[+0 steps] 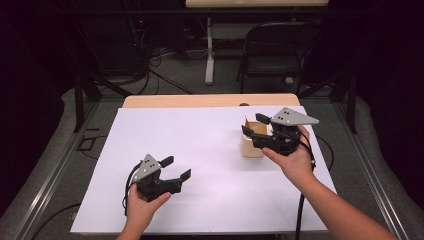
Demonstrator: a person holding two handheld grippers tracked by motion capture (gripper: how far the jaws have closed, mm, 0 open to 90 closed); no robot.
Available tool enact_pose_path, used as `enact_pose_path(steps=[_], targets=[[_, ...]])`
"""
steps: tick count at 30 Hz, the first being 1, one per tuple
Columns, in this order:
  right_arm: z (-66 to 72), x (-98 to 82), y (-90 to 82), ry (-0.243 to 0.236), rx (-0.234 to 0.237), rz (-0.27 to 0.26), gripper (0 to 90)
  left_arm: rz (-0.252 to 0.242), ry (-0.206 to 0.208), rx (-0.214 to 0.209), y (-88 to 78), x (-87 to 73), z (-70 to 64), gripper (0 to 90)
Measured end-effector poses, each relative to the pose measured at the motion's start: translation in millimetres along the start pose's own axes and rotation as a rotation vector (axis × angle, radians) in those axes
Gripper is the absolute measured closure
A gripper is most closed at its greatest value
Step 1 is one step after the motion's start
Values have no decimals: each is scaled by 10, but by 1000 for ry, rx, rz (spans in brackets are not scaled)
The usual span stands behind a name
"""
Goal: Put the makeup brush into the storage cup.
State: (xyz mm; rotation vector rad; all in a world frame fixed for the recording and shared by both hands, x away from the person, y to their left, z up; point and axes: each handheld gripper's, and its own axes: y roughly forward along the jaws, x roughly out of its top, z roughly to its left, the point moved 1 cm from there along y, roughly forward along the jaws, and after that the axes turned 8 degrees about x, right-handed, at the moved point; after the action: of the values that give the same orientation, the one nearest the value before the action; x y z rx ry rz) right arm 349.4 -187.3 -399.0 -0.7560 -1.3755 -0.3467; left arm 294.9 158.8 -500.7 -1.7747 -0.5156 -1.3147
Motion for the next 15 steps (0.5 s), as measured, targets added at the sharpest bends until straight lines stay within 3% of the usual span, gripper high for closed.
enact_pose_path(steps=[15], targets=[[201, -298, -15, 34, 46, 3, 381, -2, 3, -1, -6, 0, -11, 207]])
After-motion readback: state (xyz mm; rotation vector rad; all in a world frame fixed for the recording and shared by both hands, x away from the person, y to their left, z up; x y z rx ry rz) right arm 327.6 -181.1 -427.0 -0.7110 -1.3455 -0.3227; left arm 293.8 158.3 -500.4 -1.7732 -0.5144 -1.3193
